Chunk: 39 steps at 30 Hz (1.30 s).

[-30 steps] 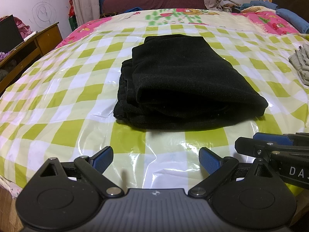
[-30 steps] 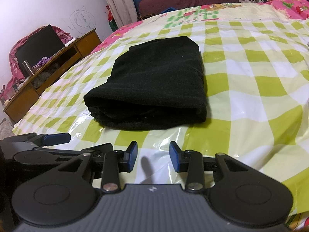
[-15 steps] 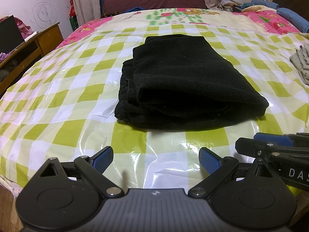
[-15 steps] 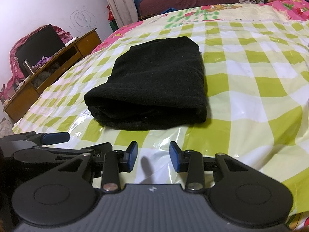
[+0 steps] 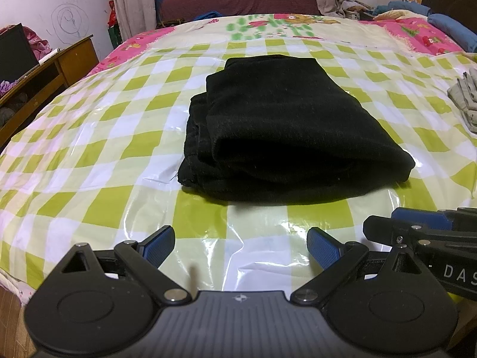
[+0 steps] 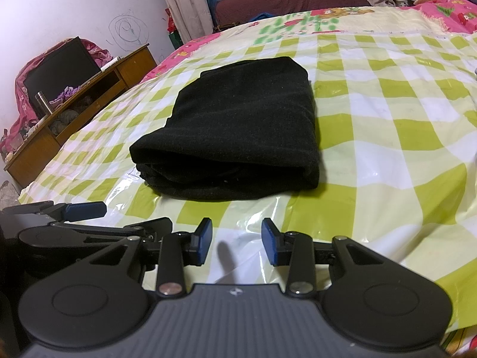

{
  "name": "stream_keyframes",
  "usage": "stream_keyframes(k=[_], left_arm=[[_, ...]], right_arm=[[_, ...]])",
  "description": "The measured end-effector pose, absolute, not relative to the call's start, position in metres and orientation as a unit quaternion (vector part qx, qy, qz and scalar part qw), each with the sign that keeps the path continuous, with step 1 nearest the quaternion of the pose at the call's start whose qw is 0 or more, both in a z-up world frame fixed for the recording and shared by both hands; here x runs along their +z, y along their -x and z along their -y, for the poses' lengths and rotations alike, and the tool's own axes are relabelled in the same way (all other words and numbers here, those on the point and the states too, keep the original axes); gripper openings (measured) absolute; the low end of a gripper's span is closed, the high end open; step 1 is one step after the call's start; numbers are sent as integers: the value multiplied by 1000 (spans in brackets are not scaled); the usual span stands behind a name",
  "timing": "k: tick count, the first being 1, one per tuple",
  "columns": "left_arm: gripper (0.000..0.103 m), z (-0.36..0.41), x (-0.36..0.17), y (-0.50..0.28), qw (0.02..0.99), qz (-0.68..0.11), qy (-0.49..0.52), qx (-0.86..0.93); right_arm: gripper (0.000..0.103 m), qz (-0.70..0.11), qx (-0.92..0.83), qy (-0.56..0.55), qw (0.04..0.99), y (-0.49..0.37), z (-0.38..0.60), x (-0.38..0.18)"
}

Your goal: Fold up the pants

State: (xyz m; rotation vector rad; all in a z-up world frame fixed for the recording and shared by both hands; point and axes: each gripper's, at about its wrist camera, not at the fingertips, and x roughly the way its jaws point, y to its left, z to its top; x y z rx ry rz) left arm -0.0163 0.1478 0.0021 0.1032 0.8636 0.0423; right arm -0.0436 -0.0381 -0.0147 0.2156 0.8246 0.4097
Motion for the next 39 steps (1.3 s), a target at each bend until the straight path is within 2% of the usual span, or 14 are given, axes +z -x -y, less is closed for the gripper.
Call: stream_keyframes(k=[39], left_arm=[[103, -148, 3, 17, 907, -418, -38, 21]], right_arm=[[38, -394, 198, -101, 892, 43, 38, -14]])
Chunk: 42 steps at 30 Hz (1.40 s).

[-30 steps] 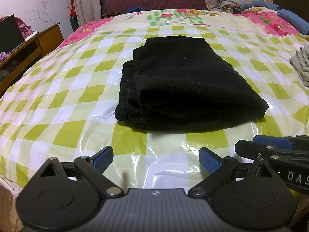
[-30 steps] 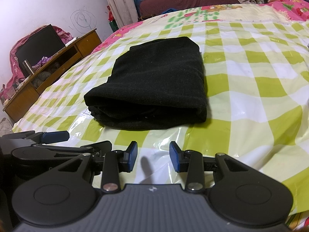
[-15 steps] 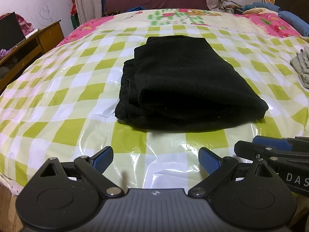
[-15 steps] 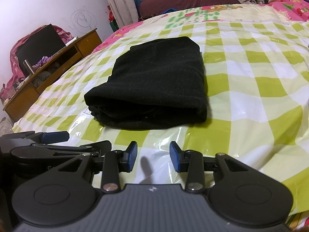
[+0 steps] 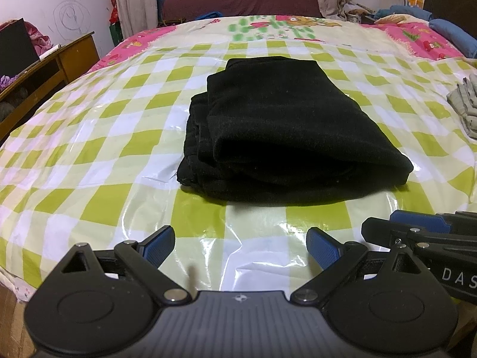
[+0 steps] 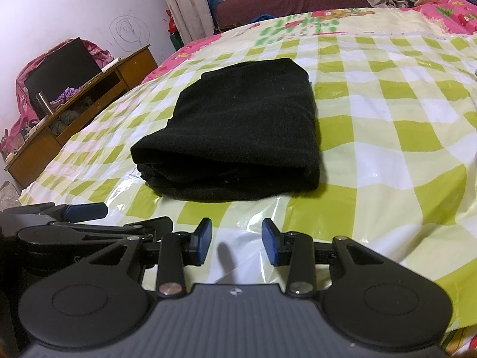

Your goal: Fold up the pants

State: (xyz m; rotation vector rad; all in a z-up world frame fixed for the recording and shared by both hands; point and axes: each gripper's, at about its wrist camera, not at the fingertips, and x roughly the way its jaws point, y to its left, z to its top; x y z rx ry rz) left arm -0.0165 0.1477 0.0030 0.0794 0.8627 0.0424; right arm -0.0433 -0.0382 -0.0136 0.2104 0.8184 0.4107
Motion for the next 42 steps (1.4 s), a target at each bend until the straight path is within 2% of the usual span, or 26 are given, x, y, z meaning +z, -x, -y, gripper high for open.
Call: stream_keyframes(k=[42], left_arm=[[103, -147, 10, 20, 917, -398, -31, 23]], right_arm=[[39, -379, 199, -99, 898, 45, 43, -13]])
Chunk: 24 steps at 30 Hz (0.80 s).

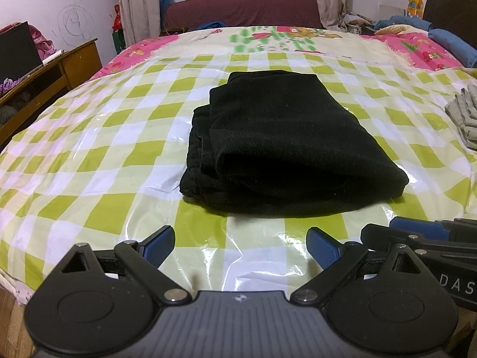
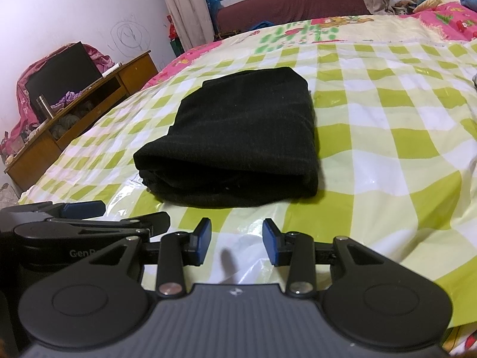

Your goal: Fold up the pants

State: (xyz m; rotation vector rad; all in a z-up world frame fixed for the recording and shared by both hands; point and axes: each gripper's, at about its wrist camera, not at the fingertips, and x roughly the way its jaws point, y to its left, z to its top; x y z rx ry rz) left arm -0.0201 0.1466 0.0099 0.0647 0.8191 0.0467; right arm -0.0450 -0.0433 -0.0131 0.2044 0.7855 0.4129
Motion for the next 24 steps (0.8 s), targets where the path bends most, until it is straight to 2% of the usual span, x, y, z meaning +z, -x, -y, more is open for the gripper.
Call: stream_keyframes(k=[24], left_arm=[[103, -147, 9, 19, 916, -400, -29, 23]], right_arm=[[41, -381, 199, -100, 897, 45, 43, -13]])
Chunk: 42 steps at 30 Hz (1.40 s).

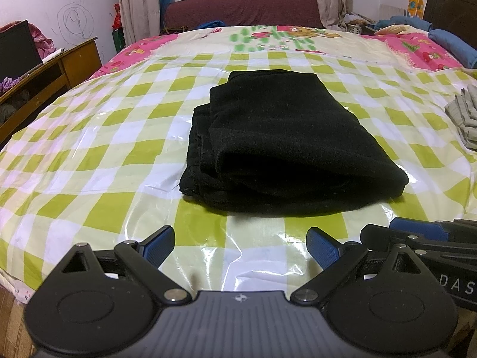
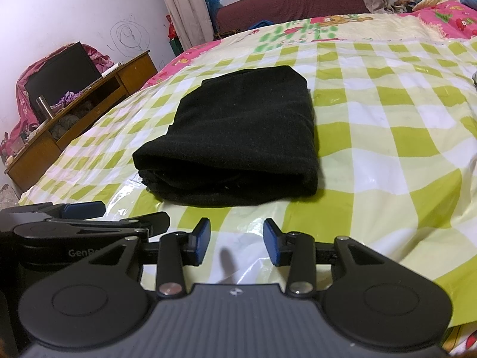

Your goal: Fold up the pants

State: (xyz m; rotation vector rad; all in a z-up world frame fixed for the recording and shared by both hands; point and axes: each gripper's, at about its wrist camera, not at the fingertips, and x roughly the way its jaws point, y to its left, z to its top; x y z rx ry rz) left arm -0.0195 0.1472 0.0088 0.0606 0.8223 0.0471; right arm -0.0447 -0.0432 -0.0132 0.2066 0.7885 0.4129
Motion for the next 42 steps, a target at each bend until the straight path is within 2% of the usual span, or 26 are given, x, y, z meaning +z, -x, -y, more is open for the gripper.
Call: stream_keyframes(k=[25, 42], left_arm=[[103, -146, 10, 21, 917, -398, -29, 27], [103, -146, 8, 21, 915, -401, -32, 36]], right_arm=[[41, -381, 199, -100, 898, 45, 42, -13], [45, -383, 201, -94, 897, 47, 40, -14]])
